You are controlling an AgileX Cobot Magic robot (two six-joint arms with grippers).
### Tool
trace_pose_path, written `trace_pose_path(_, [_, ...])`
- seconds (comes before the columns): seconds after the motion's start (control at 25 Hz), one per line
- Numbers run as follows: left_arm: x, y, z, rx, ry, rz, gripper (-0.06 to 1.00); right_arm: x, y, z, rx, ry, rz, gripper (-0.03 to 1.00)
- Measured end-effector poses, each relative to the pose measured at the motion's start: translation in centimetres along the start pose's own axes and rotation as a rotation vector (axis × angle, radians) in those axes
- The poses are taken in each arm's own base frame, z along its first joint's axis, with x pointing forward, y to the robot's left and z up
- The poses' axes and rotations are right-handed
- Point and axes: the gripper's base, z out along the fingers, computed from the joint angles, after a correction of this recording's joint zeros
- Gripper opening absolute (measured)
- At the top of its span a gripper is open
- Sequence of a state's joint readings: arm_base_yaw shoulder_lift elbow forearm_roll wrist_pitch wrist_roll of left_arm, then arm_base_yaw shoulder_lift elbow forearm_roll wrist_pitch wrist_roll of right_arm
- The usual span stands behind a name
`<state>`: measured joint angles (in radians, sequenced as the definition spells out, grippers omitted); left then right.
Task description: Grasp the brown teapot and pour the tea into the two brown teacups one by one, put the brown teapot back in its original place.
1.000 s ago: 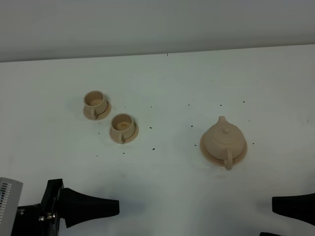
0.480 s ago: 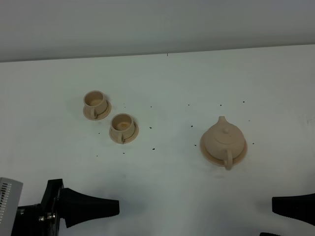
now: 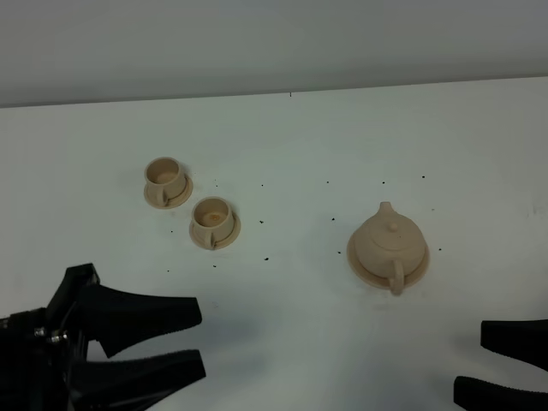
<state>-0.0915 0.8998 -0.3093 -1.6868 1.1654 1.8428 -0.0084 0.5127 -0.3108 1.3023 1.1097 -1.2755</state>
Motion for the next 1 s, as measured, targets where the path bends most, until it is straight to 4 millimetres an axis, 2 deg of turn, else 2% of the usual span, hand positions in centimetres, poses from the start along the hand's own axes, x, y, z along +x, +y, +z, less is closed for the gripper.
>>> trace_pose_path(0.16, [-1.7,0.1,0.1,-0.003,-0.016,0.003,0.35,-0.1,-0.1,0.0,0.009,-0.012,0.006,0.57])
trace_pose_path(0.32, [-3.7,-0.8,-0.5,-0.107,0.042,-0.005,0.3,-0.1,-0.1,0.0,0.008,-0.014,0.007,0.53])
trace_pose_path(0.4, [-4.7,-1.8,-1.2,-0.198,0.092,0.014,0.29,-0.2,-0.1,0.0,0.009,-0.017,0.009,0.5])
trace_pose_path(0.6, [-7.0,-6.3,-4.4,-0.497,0.183,0.053,0.28,-0.5,-0.1,0.0,0.016,-0.05,0.023,0.45])
trace_pose_path(0.68, [-6.9,-7.9,-5.8,-0.614,0.181,0.047,0.26,-0.6,-0.3,0.0,0.027,-0.067,0.031,0.44])
trace_pose_path(0.8, [-5.9,-9.9,-7.6,-0.763,0.174,0.039,0.26,-0.8,-0.4,0.0,0.044,-0.089,0.04,0.44])
trace_pose_path(1.0, [-3.8,-12.1,-9.3,-0.864,0.187,-0.011,0.26,-1.1,-0.6,-0.1,0.058,-0.121,0.056,0.44])
